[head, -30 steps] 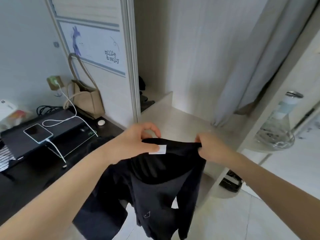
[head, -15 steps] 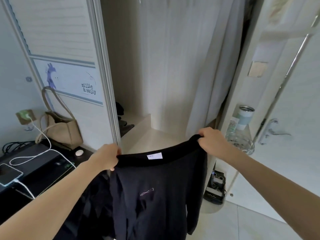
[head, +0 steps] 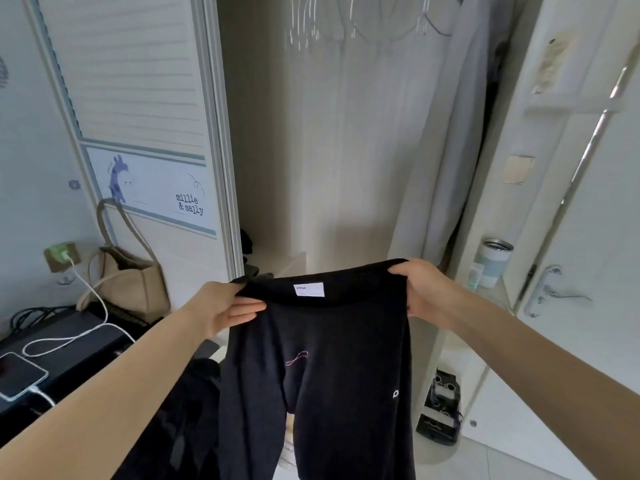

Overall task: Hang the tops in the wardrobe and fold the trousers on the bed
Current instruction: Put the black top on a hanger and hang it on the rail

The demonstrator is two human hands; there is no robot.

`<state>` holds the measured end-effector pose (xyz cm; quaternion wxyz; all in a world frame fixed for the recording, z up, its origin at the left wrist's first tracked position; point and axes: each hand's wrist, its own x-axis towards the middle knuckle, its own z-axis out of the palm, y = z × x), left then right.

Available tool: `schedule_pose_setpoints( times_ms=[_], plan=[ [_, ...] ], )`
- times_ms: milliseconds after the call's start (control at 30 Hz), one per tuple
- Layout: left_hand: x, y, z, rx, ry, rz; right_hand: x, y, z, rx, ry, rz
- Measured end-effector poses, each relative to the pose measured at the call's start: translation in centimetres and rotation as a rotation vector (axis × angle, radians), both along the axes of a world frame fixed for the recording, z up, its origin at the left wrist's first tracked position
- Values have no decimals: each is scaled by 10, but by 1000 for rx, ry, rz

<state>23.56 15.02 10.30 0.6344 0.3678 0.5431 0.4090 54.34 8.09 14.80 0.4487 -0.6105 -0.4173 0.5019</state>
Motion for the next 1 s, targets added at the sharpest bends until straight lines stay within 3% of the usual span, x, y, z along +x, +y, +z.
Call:
schedule_pose_setpoints(
  times_ms=[100, 167, 233, 300, 400, 467, 533, 600, 733, 800, 900, 1000],
  plan=[
    [4, 7, 16, -25, -415, 12, -5, 4, 10, 45, -96, 37],
    [6, 14, 27, -12, -464, -26, -7, 4, 15, 59, -288, 85],
    [7, 15, 42, -2, -466, -96, -8, 5, 19, 91, -354, 67],
    [2, 16, 56, 20, -370, -194, -9, 10, 25, 166, -293, -65],
    [-16, 26, 64, 65, -9, -417, -9, 19, 38, 254, -154, -296],
    [-28, 35, 66, 111, 249, -537, -13, 24, 48, 259, -87, -352],
    [-35, 45, 65, 156, 359, -516, -19, 28, 53, 207, -4, -355],
    [-39, 55, 63, 154, 262, -394, -25, 28, 54, 117, 102, -317],
    [-31, 71, 73, 0, -334, -257, -27, 29, 50, -14, 194, -262],
    [-19, 77, 86, -15, -522, -178, -24, 33, 52, -20, 182, -294],
    [-1, 86, 110, 36, -572, -156, -20, 42, 62, 0, 41, -381],
    [10, 103, 137, 158, -493, -175, -12, 53, 82, -1, -153, -334]
  ],
)
